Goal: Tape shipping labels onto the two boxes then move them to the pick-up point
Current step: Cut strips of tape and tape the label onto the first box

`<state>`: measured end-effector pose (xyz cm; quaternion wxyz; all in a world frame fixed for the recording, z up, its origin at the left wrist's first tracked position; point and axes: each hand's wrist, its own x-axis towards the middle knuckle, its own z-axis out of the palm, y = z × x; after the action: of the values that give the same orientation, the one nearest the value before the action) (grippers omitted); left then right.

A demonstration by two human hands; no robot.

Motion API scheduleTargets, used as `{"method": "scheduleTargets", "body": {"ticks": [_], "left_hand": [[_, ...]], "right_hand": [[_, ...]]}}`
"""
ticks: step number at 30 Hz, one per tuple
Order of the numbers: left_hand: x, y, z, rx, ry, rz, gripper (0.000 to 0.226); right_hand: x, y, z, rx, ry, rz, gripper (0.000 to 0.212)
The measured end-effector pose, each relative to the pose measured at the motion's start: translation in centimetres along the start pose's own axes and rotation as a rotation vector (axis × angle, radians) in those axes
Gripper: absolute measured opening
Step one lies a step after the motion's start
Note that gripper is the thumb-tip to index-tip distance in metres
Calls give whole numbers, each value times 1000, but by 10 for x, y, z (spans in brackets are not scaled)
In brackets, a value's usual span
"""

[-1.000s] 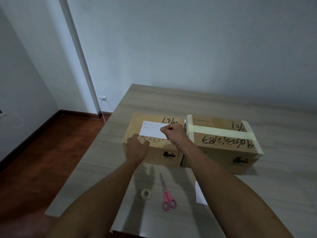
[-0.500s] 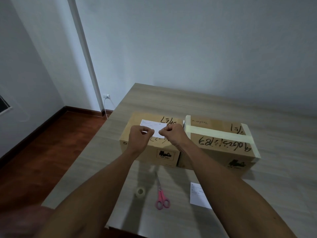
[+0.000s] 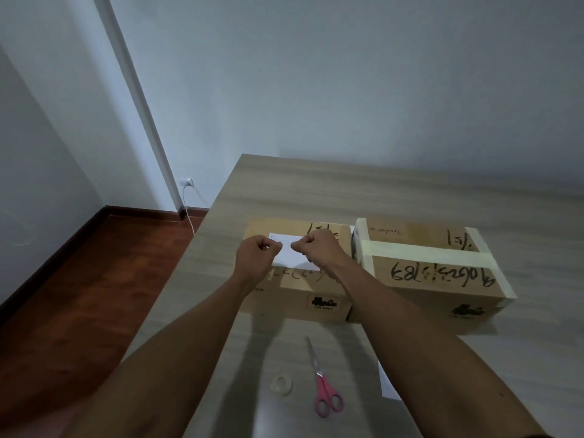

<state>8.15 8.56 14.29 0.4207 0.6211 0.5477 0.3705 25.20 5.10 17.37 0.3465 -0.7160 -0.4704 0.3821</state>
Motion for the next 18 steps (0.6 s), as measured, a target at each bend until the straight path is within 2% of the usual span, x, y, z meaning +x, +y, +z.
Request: {"method": "scheduleTargets", "body": {"ticks": [3, 10, 18], "left_hand": [[34, -6, -7, 28, -36, -28, 22], [97, -29, -11, 101, -89, -72, 21], [129, -42, -2, 263, -125, -107, 31]], "right_hand": [[30, -8, 15, -31, -2, 64, 34], [91, -13, 43, -85, 50, 133, 51], [133, -4, 57, -164, 75, 151, 45]]}}
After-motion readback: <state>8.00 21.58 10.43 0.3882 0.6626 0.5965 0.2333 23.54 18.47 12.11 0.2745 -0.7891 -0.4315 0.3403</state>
